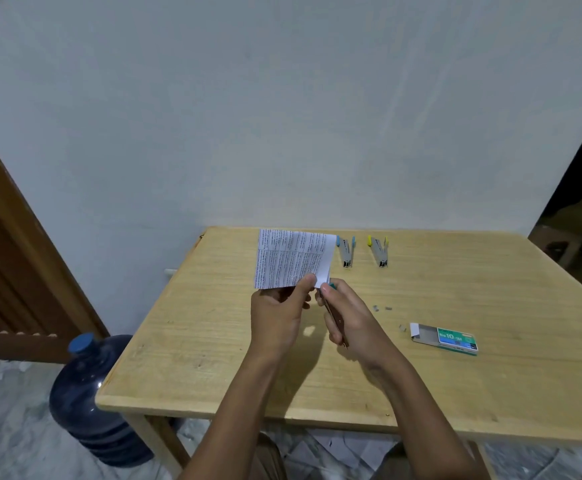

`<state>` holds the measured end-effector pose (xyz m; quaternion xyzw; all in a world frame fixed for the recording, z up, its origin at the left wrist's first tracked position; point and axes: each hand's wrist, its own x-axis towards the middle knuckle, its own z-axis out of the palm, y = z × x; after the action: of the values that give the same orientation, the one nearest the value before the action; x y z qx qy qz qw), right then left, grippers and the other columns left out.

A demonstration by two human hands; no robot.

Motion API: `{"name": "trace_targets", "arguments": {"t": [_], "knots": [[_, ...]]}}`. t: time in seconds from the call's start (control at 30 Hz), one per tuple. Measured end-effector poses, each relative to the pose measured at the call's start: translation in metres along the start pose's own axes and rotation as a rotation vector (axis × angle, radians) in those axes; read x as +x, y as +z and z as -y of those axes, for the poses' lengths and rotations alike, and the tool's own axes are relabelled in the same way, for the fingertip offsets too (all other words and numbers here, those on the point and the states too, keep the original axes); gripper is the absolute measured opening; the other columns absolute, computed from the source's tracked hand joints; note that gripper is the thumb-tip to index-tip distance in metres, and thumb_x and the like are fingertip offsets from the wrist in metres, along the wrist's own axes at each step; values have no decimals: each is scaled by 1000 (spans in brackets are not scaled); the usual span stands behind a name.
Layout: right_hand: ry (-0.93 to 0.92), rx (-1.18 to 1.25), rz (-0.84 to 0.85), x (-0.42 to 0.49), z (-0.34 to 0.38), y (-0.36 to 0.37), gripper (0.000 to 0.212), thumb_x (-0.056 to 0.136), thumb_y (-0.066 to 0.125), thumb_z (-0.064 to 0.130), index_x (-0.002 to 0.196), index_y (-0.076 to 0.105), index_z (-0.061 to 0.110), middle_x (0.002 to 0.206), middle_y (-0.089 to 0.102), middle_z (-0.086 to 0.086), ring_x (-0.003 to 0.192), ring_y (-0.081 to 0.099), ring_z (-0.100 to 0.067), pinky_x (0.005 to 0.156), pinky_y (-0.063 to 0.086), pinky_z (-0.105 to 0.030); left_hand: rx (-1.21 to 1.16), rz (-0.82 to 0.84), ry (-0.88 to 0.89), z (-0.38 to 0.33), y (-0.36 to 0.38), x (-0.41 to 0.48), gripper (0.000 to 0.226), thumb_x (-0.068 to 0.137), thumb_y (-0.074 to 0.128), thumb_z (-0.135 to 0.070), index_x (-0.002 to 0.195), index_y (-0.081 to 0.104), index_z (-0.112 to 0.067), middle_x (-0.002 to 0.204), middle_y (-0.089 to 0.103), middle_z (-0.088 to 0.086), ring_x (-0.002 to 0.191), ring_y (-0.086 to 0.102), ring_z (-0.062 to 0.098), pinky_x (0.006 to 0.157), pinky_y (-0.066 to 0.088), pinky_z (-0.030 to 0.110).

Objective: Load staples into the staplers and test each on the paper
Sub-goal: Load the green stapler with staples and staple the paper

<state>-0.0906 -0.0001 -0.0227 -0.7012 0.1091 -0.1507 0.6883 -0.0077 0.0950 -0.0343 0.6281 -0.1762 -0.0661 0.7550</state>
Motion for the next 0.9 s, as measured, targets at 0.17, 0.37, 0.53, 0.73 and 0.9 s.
{"name": "trace_targets", "arguments": {"t": [0.17,0.37,0.53,0.73,0.9], "knots": [[-1,-20,0,1,-3,-2,53,91,45,60,98,50,8,54,34,-6,52,32,-15,55,28,-31,31,-4,43,0,-1,-1,10,85,76,-14,89,73,-6,72,71,0,65,65,8,64,55,25],[43,11,-39,2,-6,0,40,95,38,58,100,59,24,55,43,-2,54,39,-13,55,31,-27,29,24,52,2,-1,-3,9,85,76,-17,91,73,-11,74,72,-3,67,66,8,63,53,21],[2,3,-69,3,-3,-1,40,99,41,50,104,60,15,66,42,-6,55,38,-9,50,32,-19,-22,122,-108,9,-1,-2,23,88,72,-32,101,73,-14,90,73,14,77,67,25,73,57,35],[-33,95,-83,5,-1,0,58,93,55,53,113,60,0,92,62,-25,74,51,-40,68,51,-33,-283,210,-234,6,3,-4,28,94,64,-23,115,68,-4,86,68,10,67,60,17,62,45,30],[21,232,-76,5,1,-1,31,100,51,30,115,69,10,112,75,-8,111,68,-23,102,50,-35,-381,148,-230,2,1,-2,27,92,65,-19,115,66,-5,92,63,12,66,53,17,62,44,31]]}}
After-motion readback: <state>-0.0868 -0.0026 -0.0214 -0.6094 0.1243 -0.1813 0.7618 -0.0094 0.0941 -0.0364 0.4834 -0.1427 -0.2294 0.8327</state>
